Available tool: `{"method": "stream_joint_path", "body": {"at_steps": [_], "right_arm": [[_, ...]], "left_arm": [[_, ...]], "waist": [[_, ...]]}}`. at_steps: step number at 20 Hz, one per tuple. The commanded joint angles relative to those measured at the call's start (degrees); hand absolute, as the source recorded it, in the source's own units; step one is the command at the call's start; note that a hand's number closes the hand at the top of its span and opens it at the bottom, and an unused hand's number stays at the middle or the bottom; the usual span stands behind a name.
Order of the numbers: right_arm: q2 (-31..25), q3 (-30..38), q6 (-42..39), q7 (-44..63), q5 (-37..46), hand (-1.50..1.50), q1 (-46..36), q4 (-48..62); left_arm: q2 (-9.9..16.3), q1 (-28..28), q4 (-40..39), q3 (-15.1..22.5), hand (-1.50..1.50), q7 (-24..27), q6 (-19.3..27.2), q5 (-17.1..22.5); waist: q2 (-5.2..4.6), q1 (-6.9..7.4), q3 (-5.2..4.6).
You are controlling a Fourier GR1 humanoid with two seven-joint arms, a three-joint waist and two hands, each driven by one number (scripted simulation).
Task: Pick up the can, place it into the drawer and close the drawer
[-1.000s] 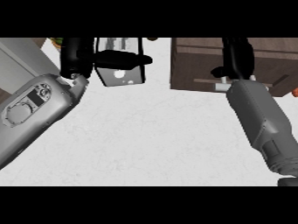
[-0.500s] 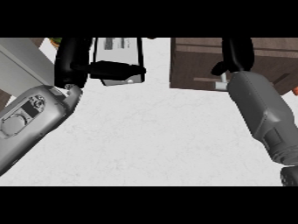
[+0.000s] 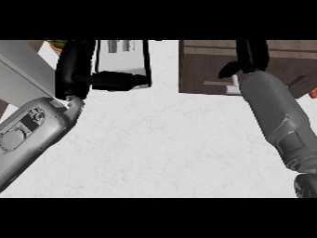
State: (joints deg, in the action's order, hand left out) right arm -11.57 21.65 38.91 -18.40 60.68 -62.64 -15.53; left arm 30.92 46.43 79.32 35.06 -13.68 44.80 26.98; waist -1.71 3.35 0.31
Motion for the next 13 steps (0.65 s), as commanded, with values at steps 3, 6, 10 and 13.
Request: {"method": "stream_joint_path", "body": {"at_steps": [3, 6, 10, 13], "right_arm": [[4.4, 8.5, -5.2, -5.3, -11.5, -1.5, -6.0, -3.0], [5.7, 13.0, -6.8, -6.6, -16.5, -1.5, -6.5, -3.2], [5.5, 16.4, -11.4, -7.8, -21.0, -1.5, -7.0, -3.2], [6.1, 16.8, -13.0, -10.7, -22.5, -1.5, -6.9, -3.5]], "left_arm": [[1.0, -3.7, 0.7, -1.5, -1.5, 1.8, -1.1, 0.3], [0.0, -4.0, 2.2, -1.0, -1.5, 1.0, -0.3, 0.1], [2.6, -4.9, 3.3, -3.0, -1.5, -0.2, -0.8, 0.0], [0.6, -5.7, 1.5, -3.0, -1.5, 1.7, -0.6, -1.7]], "waist": [[0.67, 0.71, -0.13], [0.67, 0.97, -0.06], [1.18, -0.4, -0.18], [1.11, -1.55, -0.23]]}}
